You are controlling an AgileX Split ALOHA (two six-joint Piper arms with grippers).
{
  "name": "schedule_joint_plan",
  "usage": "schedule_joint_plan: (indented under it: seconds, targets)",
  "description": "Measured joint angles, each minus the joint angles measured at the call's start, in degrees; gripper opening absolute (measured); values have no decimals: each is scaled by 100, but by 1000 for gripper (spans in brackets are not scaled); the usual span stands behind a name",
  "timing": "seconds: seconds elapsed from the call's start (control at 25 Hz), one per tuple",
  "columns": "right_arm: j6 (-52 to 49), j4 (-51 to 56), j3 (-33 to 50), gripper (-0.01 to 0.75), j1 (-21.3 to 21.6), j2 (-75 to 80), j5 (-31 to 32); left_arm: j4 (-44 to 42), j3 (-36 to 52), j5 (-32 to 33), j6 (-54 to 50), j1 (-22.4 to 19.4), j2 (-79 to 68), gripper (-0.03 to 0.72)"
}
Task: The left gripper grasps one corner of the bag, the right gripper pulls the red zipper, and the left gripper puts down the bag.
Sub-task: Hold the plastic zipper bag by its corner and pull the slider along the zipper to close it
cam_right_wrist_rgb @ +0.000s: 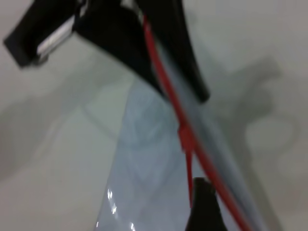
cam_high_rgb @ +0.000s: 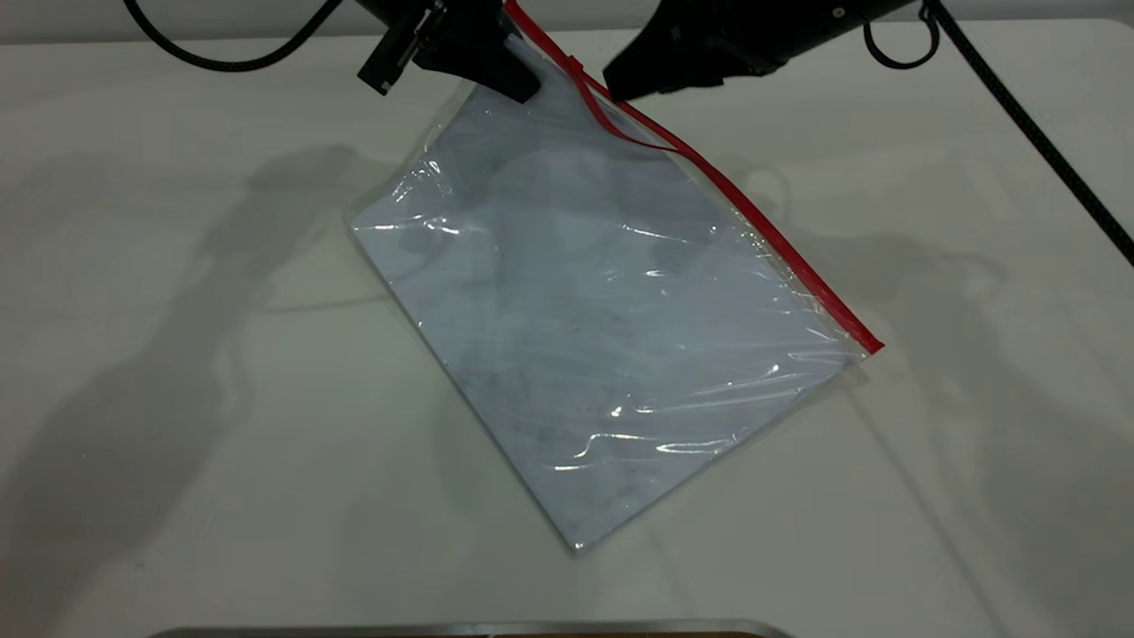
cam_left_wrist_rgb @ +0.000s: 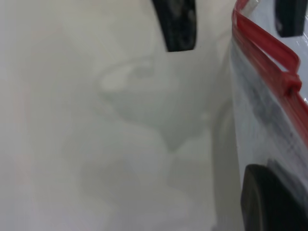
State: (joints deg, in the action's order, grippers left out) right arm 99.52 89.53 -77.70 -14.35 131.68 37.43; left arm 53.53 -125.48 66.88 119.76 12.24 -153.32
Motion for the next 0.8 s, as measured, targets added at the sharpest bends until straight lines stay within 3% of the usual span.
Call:
schedule_joint_plan:
  seconds: [0.8]
  targets:
    - [447, 417, -6, 553, 0, 6, 431, 272, 0, -6, -963, 160, 0, 52]
